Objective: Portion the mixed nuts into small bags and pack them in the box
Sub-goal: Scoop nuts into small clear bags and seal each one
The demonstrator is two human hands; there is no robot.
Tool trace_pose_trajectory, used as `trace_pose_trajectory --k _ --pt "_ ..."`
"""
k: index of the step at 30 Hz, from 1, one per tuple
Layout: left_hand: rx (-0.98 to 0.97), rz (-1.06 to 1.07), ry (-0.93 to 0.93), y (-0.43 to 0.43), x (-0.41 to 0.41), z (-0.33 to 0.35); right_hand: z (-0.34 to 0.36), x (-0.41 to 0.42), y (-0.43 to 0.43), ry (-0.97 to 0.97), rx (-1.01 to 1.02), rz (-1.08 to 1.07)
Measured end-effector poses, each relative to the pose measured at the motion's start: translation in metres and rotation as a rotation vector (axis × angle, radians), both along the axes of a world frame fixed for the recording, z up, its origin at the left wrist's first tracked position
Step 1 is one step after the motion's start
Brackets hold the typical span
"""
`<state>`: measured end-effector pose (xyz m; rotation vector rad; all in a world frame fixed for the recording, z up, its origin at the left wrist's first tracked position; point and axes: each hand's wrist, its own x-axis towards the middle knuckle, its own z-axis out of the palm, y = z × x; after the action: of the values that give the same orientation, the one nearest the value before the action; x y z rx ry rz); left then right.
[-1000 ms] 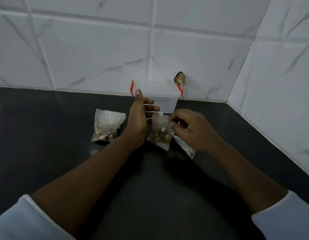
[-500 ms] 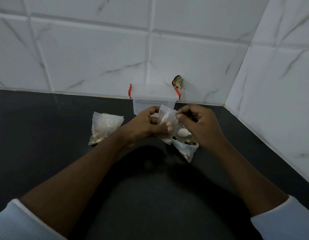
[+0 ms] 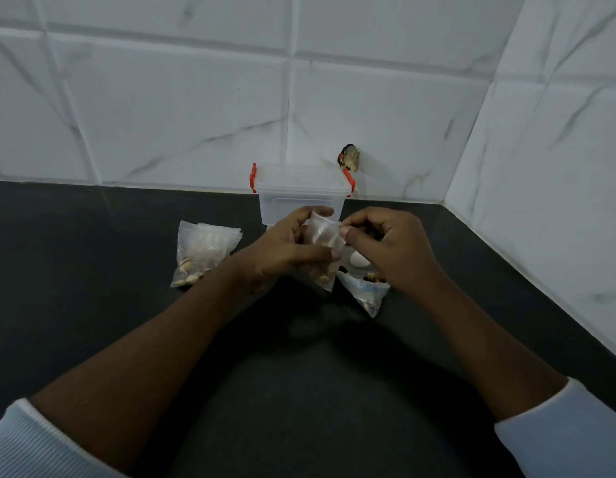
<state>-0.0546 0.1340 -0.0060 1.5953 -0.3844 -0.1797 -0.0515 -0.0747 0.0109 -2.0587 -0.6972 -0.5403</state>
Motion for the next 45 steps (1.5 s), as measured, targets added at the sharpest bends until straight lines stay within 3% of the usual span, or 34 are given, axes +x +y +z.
trace_pose_trajectory --k 5,10,14,17,19,22,27,32,36,39,45 --pt "0.157 0.129 -0.068 -0.011 -0.003 -0.007 -0.006 -0.001 0.006 0.028 -0.034 0.068" --pt "0.127 0.214 -0.050 -0.019 -0.005 -0.010 0.006 0.005 -0.010 0.028 -0.028 0.056" --pt "0.171 0.230 -0.029 -0.018 0.000 -0.011 0.015 0.028 -0.051 0.118 -0.448 -0.173" --pt "0.247 0.181 -0.027 -0.015 0.000 -0.010 0.008 0.036 -0.067 0.324 -0.660 -0.134" --pt "0.369 0.141 -0.065 -0.012 0.000 -0.008 0.005 0.040 -0.070 0.356 -0.739 -0.124" --pt "0.478 0.153 -0.097 -0.008 0.000 -0.006 0.005 0.043 -0.072 0.301 -0.761 -0.116" --pt "0.341 0.203 -0.074 -0.010 0.000 -0.006 0.009 0.041 -0.073 0.230 -0.554 0.005" --pt "0.232 0.210 -0.086 -0.013 -0.002 -0.009 0.009 0.040 -0.069 0.235 -0.703 0.006" --pt "0.212 0.193 -0.112 -0.018 -0.003 -0.014 0.011 0.039 -0.074 0.180 -0.563 -0.014" --pt "0.189 0.199 -0.099 -0.021 -0.003 -0.016 0.008 0.037 -0.063 0.233 -0.664 0.071" --pt "0.195 0.239 -0.083 -0.020 0.000 -0.016 0.015 0.041 -0.082 0.156 -0.677 -0.082"
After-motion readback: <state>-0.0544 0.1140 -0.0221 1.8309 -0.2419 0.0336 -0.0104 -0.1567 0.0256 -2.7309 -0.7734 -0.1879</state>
